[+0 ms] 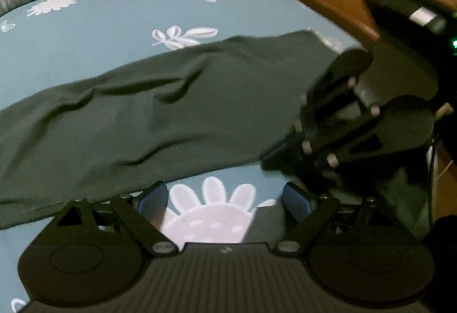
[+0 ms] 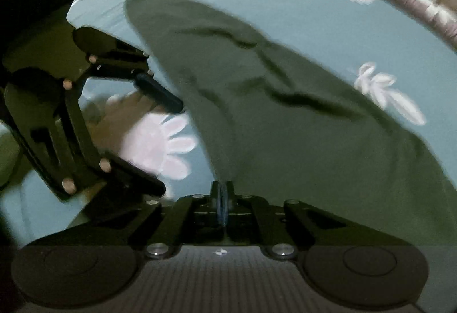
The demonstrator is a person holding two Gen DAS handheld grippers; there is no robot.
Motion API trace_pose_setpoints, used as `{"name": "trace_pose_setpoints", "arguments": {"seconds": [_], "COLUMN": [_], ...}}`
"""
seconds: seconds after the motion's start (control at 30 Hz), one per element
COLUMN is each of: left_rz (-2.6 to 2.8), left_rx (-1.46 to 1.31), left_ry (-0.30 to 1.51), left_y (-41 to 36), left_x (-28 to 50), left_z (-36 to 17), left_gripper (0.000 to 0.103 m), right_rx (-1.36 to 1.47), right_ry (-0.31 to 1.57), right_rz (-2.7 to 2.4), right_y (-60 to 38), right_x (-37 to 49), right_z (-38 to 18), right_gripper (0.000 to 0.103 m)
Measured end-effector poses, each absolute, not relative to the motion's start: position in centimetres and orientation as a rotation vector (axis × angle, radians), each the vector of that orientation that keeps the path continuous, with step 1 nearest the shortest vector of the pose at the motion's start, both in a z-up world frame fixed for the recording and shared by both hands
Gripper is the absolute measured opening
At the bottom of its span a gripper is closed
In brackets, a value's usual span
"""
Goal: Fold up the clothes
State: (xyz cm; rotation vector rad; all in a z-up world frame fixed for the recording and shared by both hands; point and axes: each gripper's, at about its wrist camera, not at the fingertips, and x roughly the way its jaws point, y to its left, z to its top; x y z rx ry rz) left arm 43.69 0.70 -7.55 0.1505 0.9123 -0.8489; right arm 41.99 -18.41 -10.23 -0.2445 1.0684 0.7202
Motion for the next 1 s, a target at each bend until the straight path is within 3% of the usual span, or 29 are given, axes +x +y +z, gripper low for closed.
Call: {"name": "trace_pose_setpoints", "arguments": {"seconds": [0.1,0.13,0.17,0.23,0.4,0.47,0.53,0.77,0.83,1.0], "left_rz": [-0.752,-0.714,-0.675,-0.601,-0.438,-0.372,-0.339,-0.375,-0.380,-0.386], "left_rx": [0.154,0.143,0.131,0.133,0.111,0.057,0.029,0.049,0.050,0.199], "left_ry": [0.856,0.845,0.834,0.821,0.830,0.871,0.906,0.873,0.894,0.938], "left_y": [2.2,2.9,3.6,4.9,9.5,11.3,13.0,12.9,12.9,13.2], "left_x": [45.3,46.0,46.8,47.8,49.2,49.9,49.7,50.3,50.8,48.4], "left_z": [-6.3,-6.1,-5.8,-5.5,-6.1,-7.1,-7.8,-7.4,-8.0,-8.5], "left_gripper": [0.087,0.087,0.087,0.087,0.087,0.087,0.087,0.087,0.087,0.088], "right_rx": [-0.255,-0.255,-0.258,-0.282,-0.337,-0.303,-0.280,-0.213,-0.190,-0.134], "right_ry": [1.024,0.994,0.960,0.925,0.927,0.958,0.995,1.017,1.014,1.007], "right_rz": [0.750,0.735,0.716,0.696,0.687,0.710,0.738,0.748,0.742,0.736], "right_y": [-17.9,-17.7,-17.5,-16.8,-15.4,-15.6,-16.0,-16.6,-16.5,-16.8], "right_x": [41.9,42.2,42.6,43.5,44.9,45.0,44.8,44.3,44.3,44.0], "right_z": [-8.9,-8.5,-8.2,-8.4,-10.5,-10.6,-10.5,-10.7,-10.8,-10.8], "right_gripper": [0.003,0.012,0.028,0.036,0.035,0.019,0.017,0.018,0.024,0.050]}}
